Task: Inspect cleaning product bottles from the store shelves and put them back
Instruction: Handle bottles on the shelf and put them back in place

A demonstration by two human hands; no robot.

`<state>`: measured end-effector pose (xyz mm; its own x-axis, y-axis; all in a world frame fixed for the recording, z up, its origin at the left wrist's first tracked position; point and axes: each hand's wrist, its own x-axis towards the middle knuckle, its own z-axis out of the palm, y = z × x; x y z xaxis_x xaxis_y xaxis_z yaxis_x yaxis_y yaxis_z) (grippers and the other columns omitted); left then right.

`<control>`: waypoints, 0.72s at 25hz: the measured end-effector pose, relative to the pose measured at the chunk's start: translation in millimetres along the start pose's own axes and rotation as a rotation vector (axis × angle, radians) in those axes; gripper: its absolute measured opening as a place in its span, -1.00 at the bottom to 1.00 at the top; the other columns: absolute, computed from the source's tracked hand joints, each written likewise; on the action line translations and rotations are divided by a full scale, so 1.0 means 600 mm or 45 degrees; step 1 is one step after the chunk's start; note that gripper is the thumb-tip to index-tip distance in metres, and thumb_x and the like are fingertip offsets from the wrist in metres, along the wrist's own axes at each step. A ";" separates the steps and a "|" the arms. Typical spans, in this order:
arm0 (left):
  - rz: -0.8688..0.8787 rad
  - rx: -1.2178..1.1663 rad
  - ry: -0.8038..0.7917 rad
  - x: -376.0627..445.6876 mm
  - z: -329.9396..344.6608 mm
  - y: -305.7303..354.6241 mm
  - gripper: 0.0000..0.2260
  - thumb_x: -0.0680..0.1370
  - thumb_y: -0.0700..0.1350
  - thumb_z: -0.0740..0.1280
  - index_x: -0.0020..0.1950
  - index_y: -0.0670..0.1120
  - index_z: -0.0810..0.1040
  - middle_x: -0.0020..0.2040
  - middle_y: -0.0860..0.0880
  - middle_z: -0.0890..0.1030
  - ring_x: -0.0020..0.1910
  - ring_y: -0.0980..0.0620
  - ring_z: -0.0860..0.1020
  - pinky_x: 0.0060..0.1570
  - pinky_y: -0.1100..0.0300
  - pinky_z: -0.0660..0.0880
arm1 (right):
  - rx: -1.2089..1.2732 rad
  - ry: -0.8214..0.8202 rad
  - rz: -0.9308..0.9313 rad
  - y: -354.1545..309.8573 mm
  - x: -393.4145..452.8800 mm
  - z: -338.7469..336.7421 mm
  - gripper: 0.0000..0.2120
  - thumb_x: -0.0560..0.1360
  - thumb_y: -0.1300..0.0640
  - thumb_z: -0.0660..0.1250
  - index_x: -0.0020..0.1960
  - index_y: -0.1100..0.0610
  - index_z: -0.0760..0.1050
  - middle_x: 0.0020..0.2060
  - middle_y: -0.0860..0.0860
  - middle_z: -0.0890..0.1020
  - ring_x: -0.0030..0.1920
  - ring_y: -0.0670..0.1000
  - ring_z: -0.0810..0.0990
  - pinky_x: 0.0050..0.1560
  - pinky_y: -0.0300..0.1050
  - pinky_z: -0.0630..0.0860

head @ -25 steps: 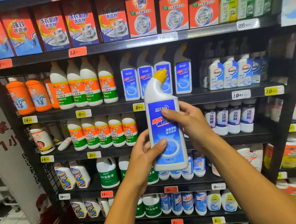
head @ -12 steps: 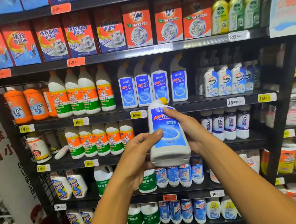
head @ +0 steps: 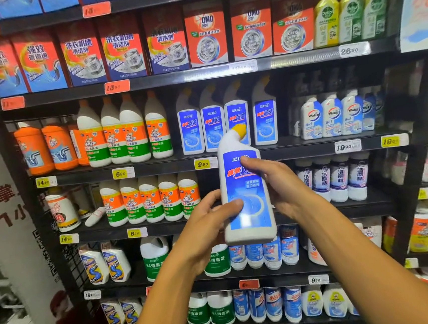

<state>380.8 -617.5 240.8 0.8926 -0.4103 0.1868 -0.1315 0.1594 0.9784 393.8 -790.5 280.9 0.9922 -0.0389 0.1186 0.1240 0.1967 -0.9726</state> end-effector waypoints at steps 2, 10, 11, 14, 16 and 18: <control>0.039 0.024 -0.016 0.005 -0.007 -0.020 -0.70 0.53 -0.20 0.40 0.21 0.08 0.51 0.01 -0.01 0.73 -0.05 0.02 0.71 -0.25 0.23 0.60 | -0.083 -0.035 -0.135 0.003 -0.001 -0.002 -0.78 0.40 0.04 0.49 0.00 0.11 0.65 -0.05 0.12 0.74 -0.06 0.09 0.71 0.19 0.18 0.55; 0.247 0.286 0.261 0.015 -0.003 -0.070 -0.22 0.44 -0.12 0.53 0.55 0.05 0.19 0.38 0.03 0.48 0.29 0.06 0.53 0.24 -0.01 0.54 | 0.014 -0.055 -0.341 0.026 -0.004 0.008 -0.61 0.40 0.18 0.48 0.20 0.20 0.50 -0.06 0.05 0.75 -0.07 0.01 0.73 -0.22 -0.19 0.62; 0.275 0.411 0.337 0.014 0.010 -0.075 -0.13 0.36 0.01 0.56 0.56 0.06 0.15 0.39 0.06 0.43 0.31 0.08 0.50 0.25 -0.01 0.53 | 0.022 0.012 -0.371 0.026 -0.003 0.015 -0.63 0.42 0.23 0.49 0.18 0.22 0.50 -0.09 0.05 0.75 -0.11 -0.01 0.73 -0.24 -0.20 0.61; 0.300 0.767 0.499 0.015 0.052 -0.084 0.02 0.23 0.17 0.54 0.55 0.04 0.08 0.39 0.01 0.33 0.34 -0.02 0.44 0.22 -0.06 0.51 | -0.090 0.136 -0.466 0.027 -0.007 0.038 -0.64 0.41 0.20 0.54 0.13 0.20 0.50 -0.10 0.03 0.75 -0.11 -0.01 0.74 -0.21 -0.17 0.63; 0.389 0.593 0.456 0.020 0.046 -0.086 -0.14 0.28 0.02 0.56 0.49 0.14 0.20 0.31 0.04 0.43 0.25 0.01 0.52 0.13 -0.01 0.56 | -0.197 0.076 -0.497 0.020 -0.012 0.038 -0.67 0.42 0.08 0.53 0.11 0.12 0.52 -0.07 -0.01 0.74 -0.08 -0.06 0.73 -0.19 -0.19 0.63; 0.412 0.268 0.249 0.020 0.019 -0.080 -0.30 0.27 -0.06 0.56 0.32 0.32 0.38 0.19 0.17 0.59 0.16 0.13 0.59 0.02 0.19 0.59 | -0.256 -0.007 -0.499 0.003 -0.015 0.025 -0.76 0.49 0.00 0.44 0.10 0.07 0.55 -0.07 -0.05 0.73 -0.08 -0.11 0.70 -0.18 -0.17 0.63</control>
<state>392.9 -640.0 197.2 0.8533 -0.1878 0.4865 -0.4851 0.0566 0.8727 385.4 -775.3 281.3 0.8711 -0.0670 0.4866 0.4860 -0.0263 -0.8736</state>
